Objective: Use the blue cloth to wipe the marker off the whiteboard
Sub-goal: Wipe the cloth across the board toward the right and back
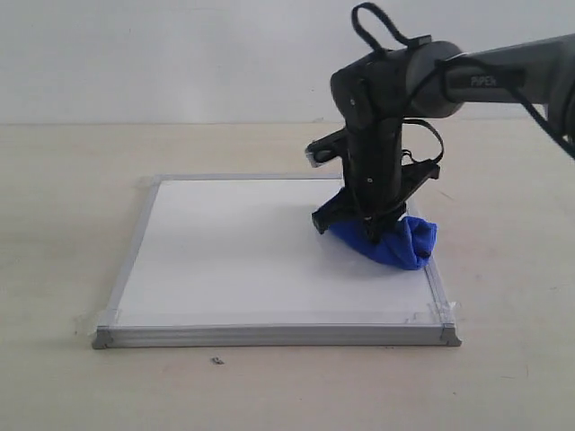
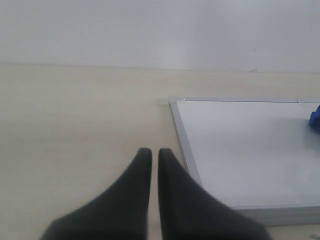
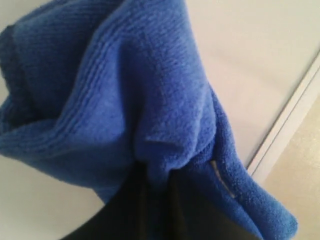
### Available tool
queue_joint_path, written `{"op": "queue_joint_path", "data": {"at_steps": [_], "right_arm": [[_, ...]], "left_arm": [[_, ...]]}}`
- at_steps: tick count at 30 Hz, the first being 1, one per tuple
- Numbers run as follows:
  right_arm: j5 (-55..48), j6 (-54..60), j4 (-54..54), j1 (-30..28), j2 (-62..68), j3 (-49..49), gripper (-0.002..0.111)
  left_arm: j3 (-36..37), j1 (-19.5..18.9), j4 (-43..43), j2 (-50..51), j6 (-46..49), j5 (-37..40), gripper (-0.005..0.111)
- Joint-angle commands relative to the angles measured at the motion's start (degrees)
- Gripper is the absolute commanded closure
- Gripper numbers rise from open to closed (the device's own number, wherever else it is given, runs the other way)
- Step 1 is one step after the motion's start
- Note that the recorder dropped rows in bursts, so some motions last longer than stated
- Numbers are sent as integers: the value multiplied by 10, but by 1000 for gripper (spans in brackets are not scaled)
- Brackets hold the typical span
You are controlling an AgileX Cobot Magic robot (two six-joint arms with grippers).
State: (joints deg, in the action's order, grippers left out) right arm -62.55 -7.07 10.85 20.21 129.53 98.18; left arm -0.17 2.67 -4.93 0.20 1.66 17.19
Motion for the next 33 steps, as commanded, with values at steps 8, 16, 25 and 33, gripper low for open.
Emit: {"op": "queue_joint_path", "data": {"at_steps": [8, 16, 25, 33], "right_arm": [[175, 94, -248, 37, 15, -7, 108], [263, 136, -247, 130, 15, 2, 108], [169, 28, -103, 68, 17, 8, 108], [103, 5, -95, 5, -20, 8, 108]], "left_arm": [[2, -2, 1, -2, 1, -4, 102], [2, -2, 1, -2, 1, -4, 102], [2, -2, 1, -2, 1, -4, 102], [2, -2, 1, -2, 1, -4, 102]]}}
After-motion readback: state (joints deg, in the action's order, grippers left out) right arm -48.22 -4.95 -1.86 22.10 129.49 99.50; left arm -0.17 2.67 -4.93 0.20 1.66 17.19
